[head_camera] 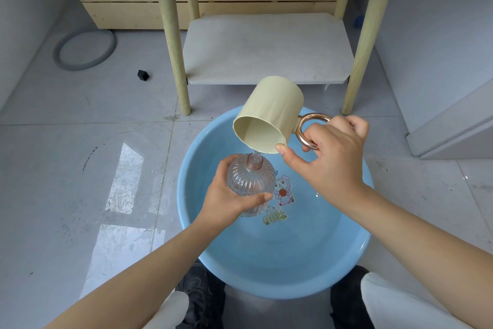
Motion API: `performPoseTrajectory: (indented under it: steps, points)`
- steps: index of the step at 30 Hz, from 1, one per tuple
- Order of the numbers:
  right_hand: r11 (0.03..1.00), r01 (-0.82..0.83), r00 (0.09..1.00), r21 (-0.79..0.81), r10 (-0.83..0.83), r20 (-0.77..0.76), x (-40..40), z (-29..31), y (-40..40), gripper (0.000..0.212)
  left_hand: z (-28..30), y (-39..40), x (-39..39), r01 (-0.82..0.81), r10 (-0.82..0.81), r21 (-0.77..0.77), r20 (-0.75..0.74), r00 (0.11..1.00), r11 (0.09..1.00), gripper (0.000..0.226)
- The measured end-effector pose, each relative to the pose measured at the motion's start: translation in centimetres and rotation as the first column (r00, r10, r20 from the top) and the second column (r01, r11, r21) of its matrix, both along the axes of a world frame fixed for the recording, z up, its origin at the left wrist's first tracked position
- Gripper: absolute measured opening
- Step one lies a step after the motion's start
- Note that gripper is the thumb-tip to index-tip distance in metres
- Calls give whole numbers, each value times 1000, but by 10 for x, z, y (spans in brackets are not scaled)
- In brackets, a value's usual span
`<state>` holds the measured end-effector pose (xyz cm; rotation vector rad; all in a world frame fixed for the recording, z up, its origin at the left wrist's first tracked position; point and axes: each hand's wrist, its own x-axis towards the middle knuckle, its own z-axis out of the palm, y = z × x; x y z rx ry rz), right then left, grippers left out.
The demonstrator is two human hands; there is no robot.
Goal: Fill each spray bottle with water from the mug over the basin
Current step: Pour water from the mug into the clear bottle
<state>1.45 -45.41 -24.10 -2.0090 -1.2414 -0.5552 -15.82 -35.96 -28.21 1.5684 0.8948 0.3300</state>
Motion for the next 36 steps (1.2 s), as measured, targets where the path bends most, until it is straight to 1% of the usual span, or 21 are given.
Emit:
performPoseTrajectory:
  steps: [7, 11, 15, 23, 26, 28, 30, 32, 34, 36]
  points:
    - [1000, -10, 1000, 18, 10, 18, 1, 0, 0, 46, -1, 0, 0, -3, 3, -6, 1, 1000, 1000, 78]
    - [1000, -14, 998, 24, 12, 57, 1, -1, 0, 47, 0, 0, 0, -2, 2, -10, 1, 1000, 1000, 82]
    - [1000, -16, 995, 27, 14, 94, 2, 0, 0, 47, -1, 0, 0, -5, 5, -16, 6, 1000, 1000, 79]
    - [1000, -16, 994, 25, 13, 111, 3, 2, 0, 47, 0, 0, 0, -11, 11, -20, 6, 1000, 1000, 80]
    - [1000, -9, 996, 7, 9, 88, 2, 4, 0, 47, 0, 0, 0, -12, 12, -24, 8, 1000, 1000, 78]
    - [1000, 4, 1000, -12, -4, 1, -1, 6, 0, 46, 0, 0, 0, -13, 13, -30, 10, 1000, 999, 78]
    - [999, 18, 990, -39, -24, -141, -3, 9, 0, 47, -1, 0, -1, -14, 14, -32, 7, 1000, 999, 78]
    - [995, 32, 949, -93, -60, -310, -5, 11, 0, 48, -1, 1, -1, -20, 20, -34, 7, 1000, 999, 77]
    - [985, 29, 854, -169, -112, -507, -3, 12, 1, 53, -1, 2, -1, -26, 26, -36, 8, 1000, 999, 77]
    - [973, 21, 717, -229, -175, -674, 4, 12, 1, 60, -1, 3, -2, -29, 29, -33, 15, 999, 999, 78]
